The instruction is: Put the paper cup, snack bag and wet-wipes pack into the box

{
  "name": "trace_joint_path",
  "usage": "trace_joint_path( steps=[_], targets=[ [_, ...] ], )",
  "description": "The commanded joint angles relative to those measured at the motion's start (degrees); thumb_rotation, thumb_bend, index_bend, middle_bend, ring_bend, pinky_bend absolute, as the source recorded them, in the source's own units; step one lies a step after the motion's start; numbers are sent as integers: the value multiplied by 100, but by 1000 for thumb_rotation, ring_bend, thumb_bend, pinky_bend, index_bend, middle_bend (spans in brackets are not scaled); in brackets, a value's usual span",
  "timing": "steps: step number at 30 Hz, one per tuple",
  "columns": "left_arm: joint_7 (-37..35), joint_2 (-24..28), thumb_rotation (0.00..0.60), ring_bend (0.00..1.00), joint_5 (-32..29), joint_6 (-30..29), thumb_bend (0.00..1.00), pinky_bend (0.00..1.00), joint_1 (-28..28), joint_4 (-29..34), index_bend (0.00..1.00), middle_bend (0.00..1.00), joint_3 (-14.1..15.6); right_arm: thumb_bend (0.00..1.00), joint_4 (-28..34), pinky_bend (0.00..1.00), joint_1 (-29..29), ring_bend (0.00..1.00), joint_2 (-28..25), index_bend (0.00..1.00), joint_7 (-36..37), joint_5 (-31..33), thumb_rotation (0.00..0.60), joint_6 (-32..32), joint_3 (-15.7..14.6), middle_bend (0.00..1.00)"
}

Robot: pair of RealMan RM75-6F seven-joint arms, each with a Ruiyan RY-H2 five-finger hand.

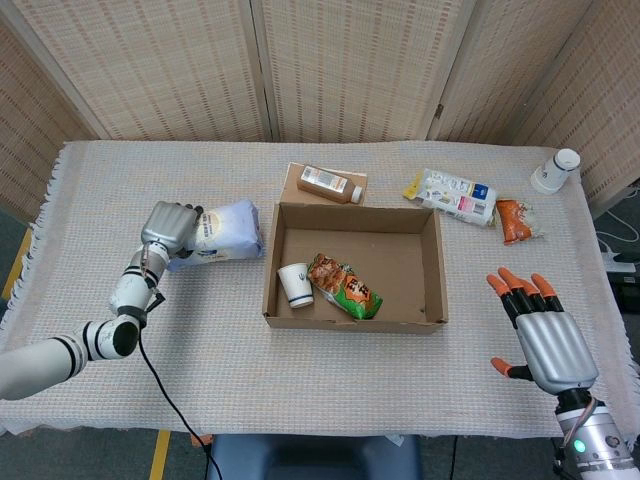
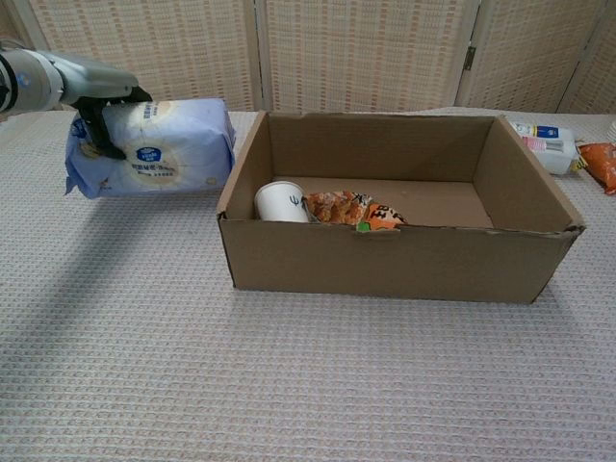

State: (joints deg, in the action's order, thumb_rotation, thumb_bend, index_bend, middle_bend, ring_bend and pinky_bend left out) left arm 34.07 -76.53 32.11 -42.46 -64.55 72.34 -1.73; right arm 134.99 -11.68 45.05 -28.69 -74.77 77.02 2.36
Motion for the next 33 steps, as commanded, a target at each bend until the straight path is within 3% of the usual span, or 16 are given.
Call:
trace_joint_path(
  steps=[1, 10, 16, 20, 27, 33],
  targets=[
    [151, 462, 600, 627, 99, -242, 399, 781, -104, 531, 632, 748, -164, 81, 0, 0, 20, 0, -9, 71, 34, -73, 600, 11, -21, 0],
    [800, 1770, 600, 636, -150, -569, 410, 785, -595, 2007, 643, 762, -544, 81, 0, 0, 103, 0, -86, 71, 182, -368, 600, 13, -116, 0],
    [985, 1951, 600, 642, -607, -657, 415, 792, -996, 2671, 648, 767, -834, 81, 0, 0, 128, 0, -121, 71, 252, -464, 600, 18, -129, 0],
    [1038, 1640, 600, 643, -891, -685, 414, 795, -1296, 2839, 648, 768, -971, 81, 0, 0, 142, 0, -138, 71, 265, -482, 600, 30, -128, 0],
    [1214, 467, 600, 643, -1235, -938, 416, 796, -1797, 2563, 648, 769, -976, 81, 0, 0, 189, 0, -186, 71, 349, -573, 600, 77, -131, 0],
    [1045, -638, 600, 617, -629, -1227, 392, 770, -1873, 1951, 610, 730, -957, 81, 0, 0, 209, 0, -249, 71, 418, -568, 600, 84, -122, 0]
  ],
)
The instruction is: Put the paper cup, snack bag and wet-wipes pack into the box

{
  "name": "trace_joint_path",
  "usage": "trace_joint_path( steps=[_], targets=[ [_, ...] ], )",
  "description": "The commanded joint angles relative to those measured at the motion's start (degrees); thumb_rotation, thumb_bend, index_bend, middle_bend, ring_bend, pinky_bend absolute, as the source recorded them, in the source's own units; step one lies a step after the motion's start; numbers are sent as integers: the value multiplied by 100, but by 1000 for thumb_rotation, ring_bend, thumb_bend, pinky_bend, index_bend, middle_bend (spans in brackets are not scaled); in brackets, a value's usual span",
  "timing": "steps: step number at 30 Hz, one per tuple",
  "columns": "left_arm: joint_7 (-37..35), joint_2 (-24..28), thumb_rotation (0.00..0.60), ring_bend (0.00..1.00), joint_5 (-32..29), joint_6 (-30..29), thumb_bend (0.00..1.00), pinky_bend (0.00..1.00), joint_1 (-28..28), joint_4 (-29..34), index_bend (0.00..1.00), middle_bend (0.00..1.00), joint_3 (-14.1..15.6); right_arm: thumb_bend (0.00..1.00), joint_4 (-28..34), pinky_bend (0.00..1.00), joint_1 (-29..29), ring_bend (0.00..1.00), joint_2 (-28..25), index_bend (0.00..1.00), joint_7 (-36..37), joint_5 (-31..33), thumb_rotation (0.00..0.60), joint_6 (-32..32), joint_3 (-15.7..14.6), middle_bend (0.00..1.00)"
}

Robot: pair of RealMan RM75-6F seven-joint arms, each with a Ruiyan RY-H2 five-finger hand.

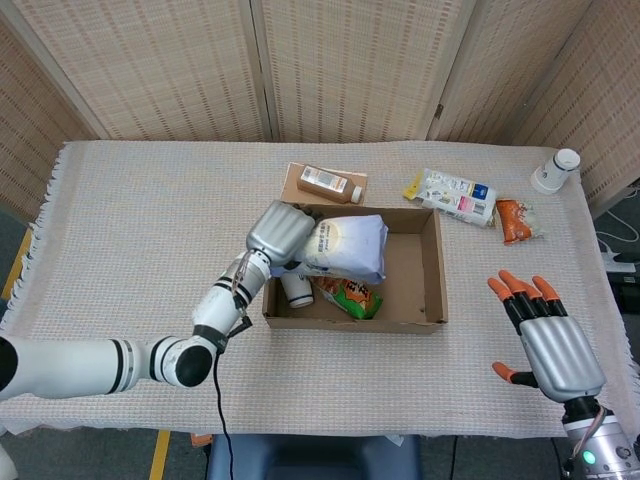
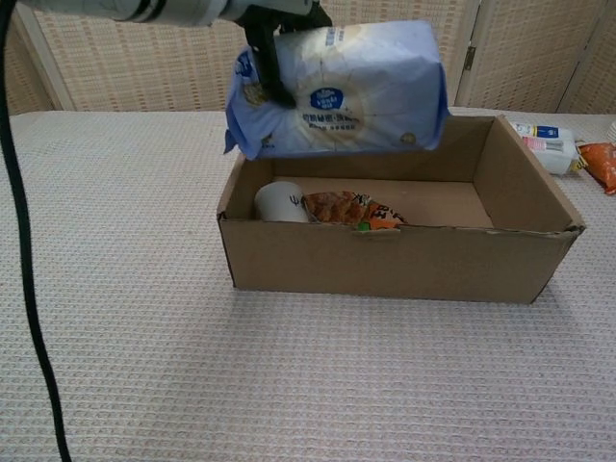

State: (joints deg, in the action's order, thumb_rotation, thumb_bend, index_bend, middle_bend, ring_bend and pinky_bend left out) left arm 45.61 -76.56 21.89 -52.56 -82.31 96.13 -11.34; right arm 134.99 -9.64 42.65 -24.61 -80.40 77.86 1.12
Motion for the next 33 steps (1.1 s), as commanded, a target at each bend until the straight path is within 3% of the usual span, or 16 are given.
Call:
trace_joint_path(
  steps=[1, 4, 5, 7, 8, 17, 23, 28, 33],
  targets=[
    [-145, -735, 600, 586, 452, -211, 377, 747, -93, -509, 576, 694, 6, 81, 0, 0, 11, 0, -15, 71, 17, -16, 600, 4, -2, 0],
    [-80, -853, 600, 288, 352, -111, 260, 501, -131, -681, 239, 339, 32, 81, 0, 0, 36, 0, -29, 71, 42, -65, 600, 15, -16, 0],
    [-54, -858, 600, 140, 276, -119, 214, 366, -140, -698, 94, 166, 22, 81, 0, 0, 44, 0, -33, 71, 48, -75, 600, 17, -21, 0],
    [-92, -844, 600, 21, 212, -151, 177, 238, -113, -700, 2, 26, -25, 81, 0, 0, 55, 0, -42, 71, 57, -89, 600, 24, -23, 0],
    [-101, -817, 600, 1, 216, -162, 165, 199, -94, -693, 0, 1, -28, 81, 0, 0, 59, 0, -46, 71, 55, -91, 600, 27, -24, 0],
    [-248, -328, 600, 0, 213, -242, 143, 141, 173, -373, 0, 0, -58, 83, 0, 0, 53, 0, 16, 80, -60, -63, 600, -5, -20, 0],
    [-336, 362, 600, 0, 291, -575, 157, 139, 495, 137, 0, 0, -52, 83, 0, 0, 56, 0, 37, 80, -90, -20, 600, -7, -13, 0],
    [-445, 1363, 600, 0, 689, -911, 171, 139, 1147, 740, 0, 0, 309, 83, 0, 0, 63, 0, 40, 80, -66, -83, 600, -31, -32, 0],
    [-996, 2157, 600, 0, 1707, -1202, 171, 133, 2035, 1145, 0, 0, 746, 83, 0, 0, 40, 0, 84, 80, -121, -100, 600, -110, -56, 0]
  ],
)
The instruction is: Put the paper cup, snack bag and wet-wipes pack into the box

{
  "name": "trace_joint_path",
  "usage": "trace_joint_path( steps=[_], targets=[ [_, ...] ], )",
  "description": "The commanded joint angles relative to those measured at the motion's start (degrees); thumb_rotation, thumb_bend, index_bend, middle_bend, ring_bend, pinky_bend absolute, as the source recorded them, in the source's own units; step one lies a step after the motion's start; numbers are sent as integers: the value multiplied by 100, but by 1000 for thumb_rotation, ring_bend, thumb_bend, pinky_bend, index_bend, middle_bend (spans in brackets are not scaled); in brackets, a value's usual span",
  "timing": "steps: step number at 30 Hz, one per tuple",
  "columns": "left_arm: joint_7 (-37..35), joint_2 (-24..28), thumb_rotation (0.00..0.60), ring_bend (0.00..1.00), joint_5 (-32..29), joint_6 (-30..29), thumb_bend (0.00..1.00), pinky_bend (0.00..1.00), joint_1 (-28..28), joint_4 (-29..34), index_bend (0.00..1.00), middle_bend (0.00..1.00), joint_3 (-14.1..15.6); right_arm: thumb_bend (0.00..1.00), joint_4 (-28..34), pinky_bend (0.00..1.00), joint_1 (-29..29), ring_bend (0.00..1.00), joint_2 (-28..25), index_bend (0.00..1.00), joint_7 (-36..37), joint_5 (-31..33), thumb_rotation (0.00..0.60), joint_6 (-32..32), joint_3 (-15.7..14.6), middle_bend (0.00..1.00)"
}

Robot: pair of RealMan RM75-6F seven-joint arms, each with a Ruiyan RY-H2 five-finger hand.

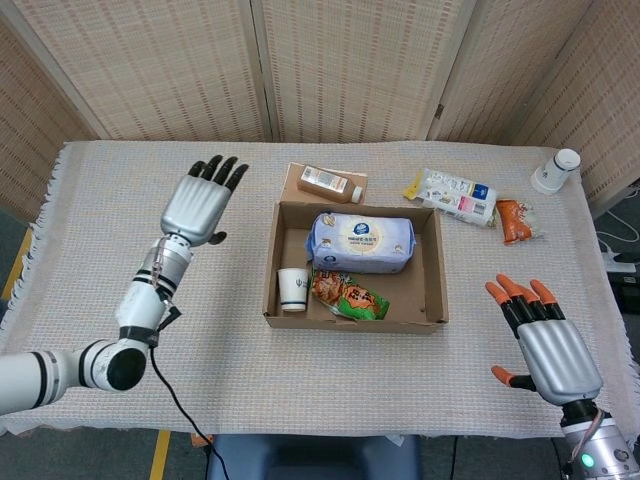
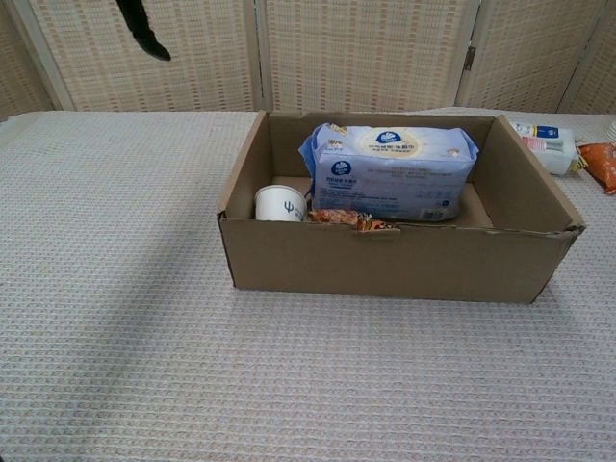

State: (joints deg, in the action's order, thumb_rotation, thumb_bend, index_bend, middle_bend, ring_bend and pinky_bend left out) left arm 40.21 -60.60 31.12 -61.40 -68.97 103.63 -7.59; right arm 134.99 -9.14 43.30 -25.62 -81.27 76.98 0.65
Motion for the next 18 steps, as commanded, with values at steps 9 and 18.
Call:
trace_joint_path(
  steps=[9, 18],
  targets=[
    [-1604, 1018, 600, 0, 2957, -1558, 172, 136, 2370, 646, 0, 0, 1003, 83, 0, 0, 46, 0, 42, 80, -19, -168, 600, 13, -55, 0],
    [-2822, 764, 600, 0, 4838, -2960, 171, 147, 4122, 543, 0, 12, 1851, 84, 0, 0, 117, 0, 7, 80, 97, -472, 600, 18, -140, 0]
  ],
)
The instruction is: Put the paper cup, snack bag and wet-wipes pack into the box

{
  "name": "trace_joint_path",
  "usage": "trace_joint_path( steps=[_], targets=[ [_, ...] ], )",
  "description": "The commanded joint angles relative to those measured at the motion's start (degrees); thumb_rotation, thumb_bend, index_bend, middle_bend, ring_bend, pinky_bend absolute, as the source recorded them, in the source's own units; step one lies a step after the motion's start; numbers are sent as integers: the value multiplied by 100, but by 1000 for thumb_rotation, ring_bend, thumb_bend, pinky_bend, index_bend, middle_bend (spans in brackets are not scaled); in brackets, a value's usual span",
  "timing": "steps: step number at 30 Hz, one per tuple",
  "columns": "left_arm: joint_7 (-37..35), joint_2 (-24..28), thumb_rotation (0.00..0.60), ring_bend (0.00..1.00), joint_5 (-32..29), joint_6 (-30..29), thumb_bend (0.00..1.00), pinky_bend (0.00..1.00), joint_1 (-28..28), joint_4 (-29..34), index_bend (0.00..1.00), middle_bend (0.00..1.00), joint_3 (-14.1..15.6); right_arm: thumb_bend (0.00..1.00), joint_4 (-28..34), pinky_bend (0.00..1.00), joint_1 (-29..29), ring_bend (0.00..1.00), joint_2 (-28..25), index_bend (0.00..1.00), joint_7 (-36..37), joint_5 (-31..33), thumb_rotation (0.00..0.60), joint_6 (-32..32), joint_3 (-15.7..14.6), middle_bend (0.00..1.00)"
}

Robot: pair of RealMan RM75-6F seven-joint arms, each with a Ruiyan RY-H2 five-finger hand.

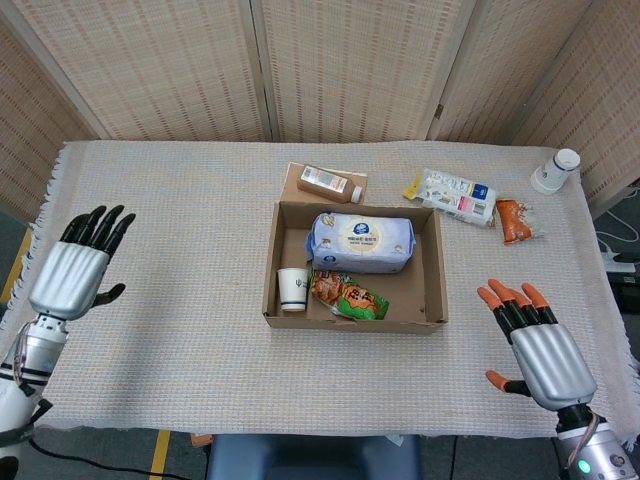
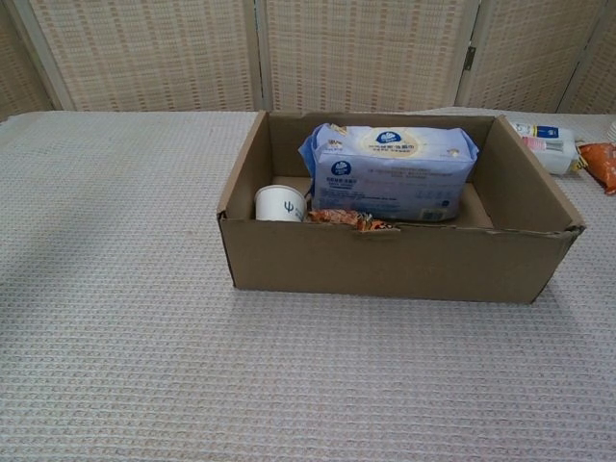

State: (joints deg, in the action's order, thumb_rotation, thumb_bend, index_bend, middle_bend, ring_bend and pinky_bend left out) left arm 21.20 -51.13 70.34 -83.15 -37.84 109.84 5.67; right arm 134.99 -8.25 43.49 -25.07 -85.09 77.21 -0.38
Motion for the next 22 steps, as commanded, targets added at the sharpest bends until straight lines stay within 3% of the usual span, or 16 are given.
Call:
trace_joint_path(
  steps=[1, 5, 12, 22],
  targets=[
    [-1132, -234, 600, 0, 1051, -895, 171, 147, 1156, -123, 0, 12, 553, 83, 0, 0, 31, 0, -13, 80, 42, -106, 600, -17, -47, 0],
    [-1651, -367, 600, 0, 1444, -1144, 171, 146, 1606, -241, 0, 17, 630, 83, 0, 0, 38, 0, 14, 80, -25, -132, 600, -71, -82, 0],
    [-1391, -422, 600, 0, 2047, -1172, 170, 153, 2052, -425, 0, 26, 767, 83, 0, 0, 100, 0, 118, 80, -163, -282, 600, -61, -145, 0],
    [-1169, -403, 600, 0, 2166, -886, 172, 189, 2266, -488, 0, 47, 564, 83, 0, 0, 192, 0, 109, 80, -156, -394, 600, 71, -142, 0]
  ],
)
